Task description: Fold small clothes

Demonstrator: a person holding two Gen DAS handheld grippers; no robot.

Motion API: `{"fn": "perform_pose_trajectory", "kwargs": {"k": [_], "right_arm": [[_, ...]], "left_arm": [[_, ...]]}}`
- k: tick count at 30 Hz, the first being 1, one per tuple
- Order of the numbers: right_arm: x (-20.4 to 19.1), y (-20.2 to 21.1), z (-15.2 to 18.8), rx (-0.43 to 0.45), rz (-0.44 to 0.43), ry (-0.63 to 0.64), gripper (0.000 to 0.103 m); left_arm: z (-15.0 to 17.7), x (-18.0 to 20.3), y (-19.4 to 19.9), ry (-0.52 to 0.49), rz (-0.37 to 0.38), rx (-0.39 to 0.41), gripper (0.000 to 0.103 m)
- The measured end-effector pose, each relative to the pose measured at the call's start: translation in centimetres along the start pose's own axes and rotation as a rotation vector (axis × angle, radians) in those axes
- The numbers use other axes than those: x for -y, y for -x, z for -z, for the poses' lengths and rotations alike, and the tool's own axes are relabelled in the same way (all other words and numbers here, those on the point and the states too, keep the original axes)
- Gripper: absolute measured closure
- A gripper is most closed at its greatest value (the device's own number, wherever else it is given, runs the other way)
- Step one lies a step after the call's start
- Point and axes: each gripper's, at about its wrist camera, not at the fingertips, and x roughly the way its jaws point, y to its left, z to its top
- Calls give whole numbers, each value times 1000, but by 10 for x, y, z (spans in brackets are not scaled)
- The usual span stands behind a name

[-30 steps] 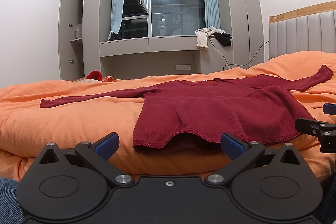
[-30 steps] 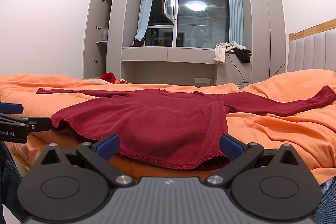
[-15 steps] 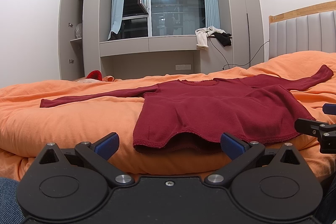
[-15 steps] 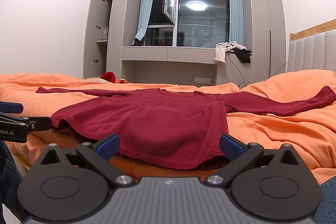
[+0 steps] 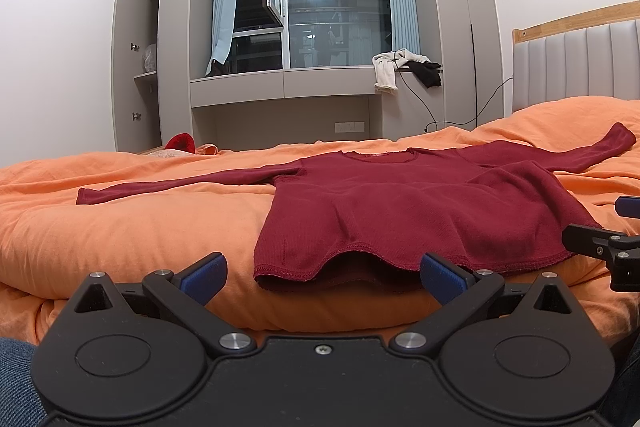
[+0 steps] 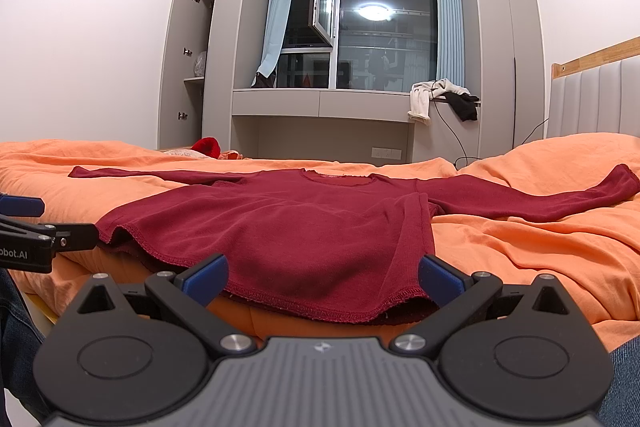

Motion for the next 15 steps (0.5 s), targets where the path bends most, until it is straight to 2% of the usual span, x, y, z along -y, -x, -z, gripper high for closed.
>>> {"fn": "perform_pose_trajectory", "kwargs": {"k": [15], "right_arm": [[1,1,-1,-2,-5,-8,0]], "left_arm": [[2,0,3,0,-3,-7,1]]}}
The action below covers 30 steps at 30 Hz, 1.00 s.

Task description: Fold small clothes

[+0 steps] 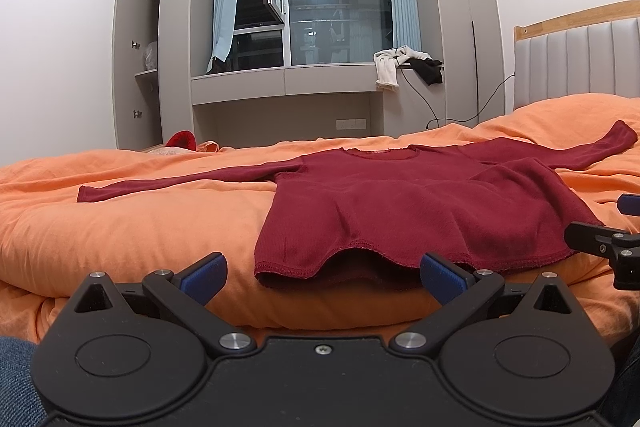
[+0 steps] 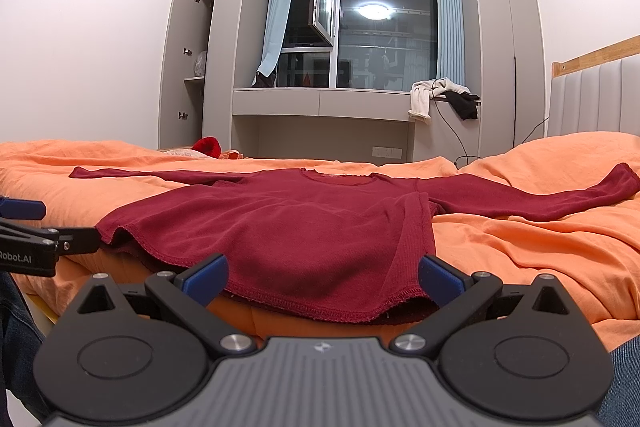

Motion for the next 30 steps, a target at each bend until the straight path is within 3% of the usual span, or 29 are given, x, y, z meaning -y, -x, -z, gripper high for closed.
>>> {"fn": "perform_pose_trajectory", "kwargs": {"k": [5,10,16,21,30], "right_arm": [[6,-2,-7,-34,49,-44,0],[31,-13,-23,-170,154,-141,0],[71,-26,-47,-305,244,-246,0],[100,-34,-57,-310,276,-258,0],[128,-62,-69,-299,329,-253,0]], "left_arm": [[-3,-2,-12,5,23,-44,1],[-12,-13,-24,58,60,-122,1],[-31,-13,-44,62,91,-150,1],[-52,-3,-67,-32,68,-143,1],[-94,19,-122,-47,118,-177,1]]}}
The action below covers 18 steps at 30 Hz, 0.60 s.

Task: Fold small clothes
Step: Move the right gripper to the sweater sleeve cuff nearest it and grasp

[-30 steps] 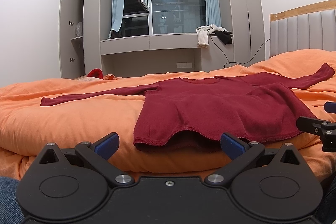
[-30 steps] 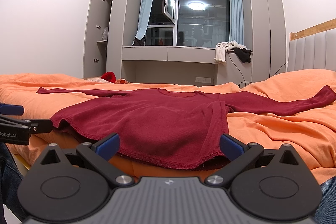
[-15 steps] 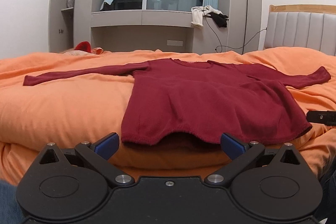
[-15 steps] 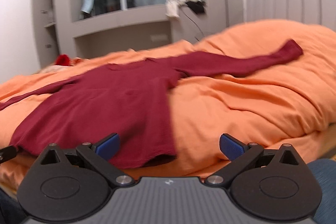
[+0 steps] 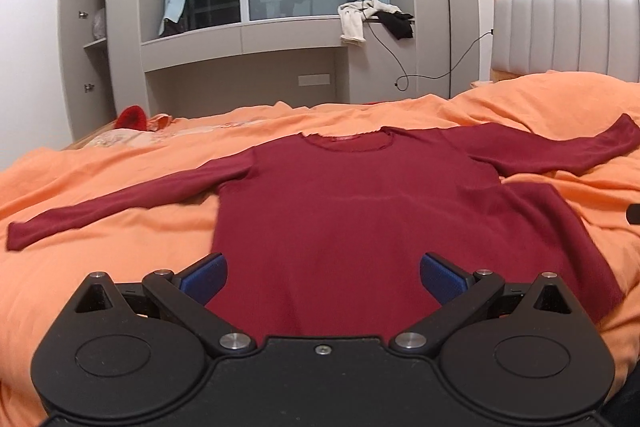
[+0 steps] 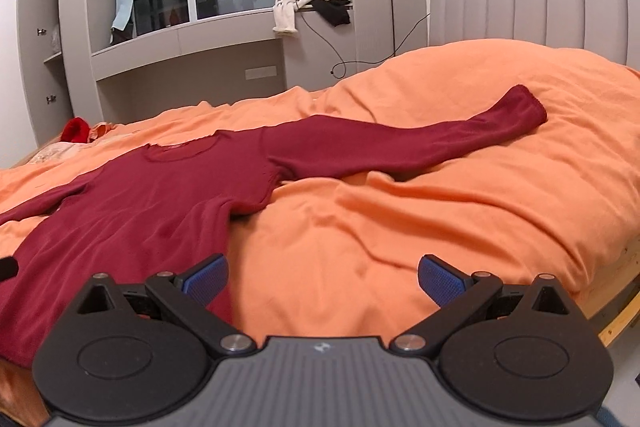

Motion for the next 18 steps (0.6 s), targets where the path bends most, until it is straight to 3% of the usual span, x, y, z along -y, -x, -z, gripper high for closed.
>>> {"fn": "perform_pose_trajectory", "kwargs": {"k": [12,18], "right_arm": [[22,-62,-38,12,33,-5,0],[58,-106,-70,53,70,-123,0]], "left_arm": [[-40,19,-90,-23,14,-70,1],[-53,17,-125,18,14,-70,1]]}}
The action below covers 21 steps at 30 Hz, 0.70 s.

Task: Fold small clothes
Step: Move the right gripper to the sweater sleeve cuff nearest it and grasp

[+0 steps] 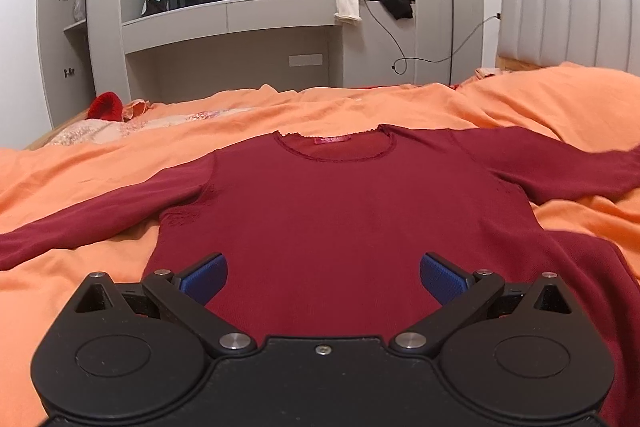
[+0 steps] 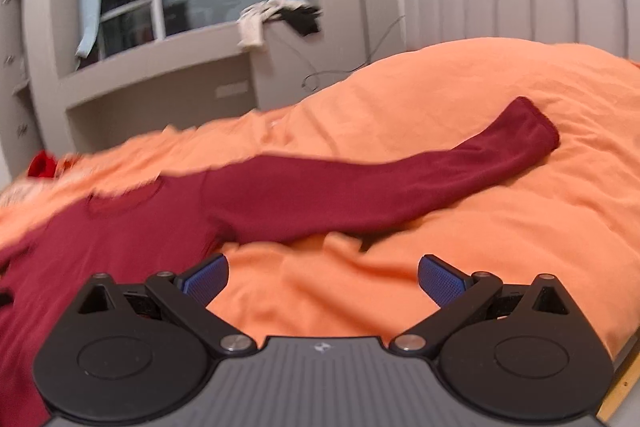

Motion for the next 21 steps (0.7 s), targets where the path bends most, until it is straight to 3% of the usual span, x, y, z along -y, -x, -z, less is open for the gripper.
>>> {"fn": "perform_pose_trajectory", "kwargs": {"k": [4,6,12,21], "right_arm": [[17,-16,-21,51,78,-55,0],[31,-37,-40,103,169,-72,0],[47,-72,-53,105,214,-77,0],[63,-93,-29,29,213,-66,0]], "left_arm": [[3,-7,-12,20,-5,-18,1],[3,-11,-17,31,-8,-36,1],[9,-19,-26,58,-11,-65,1],[20,-21,-35,57,-23,-100,1]]}}
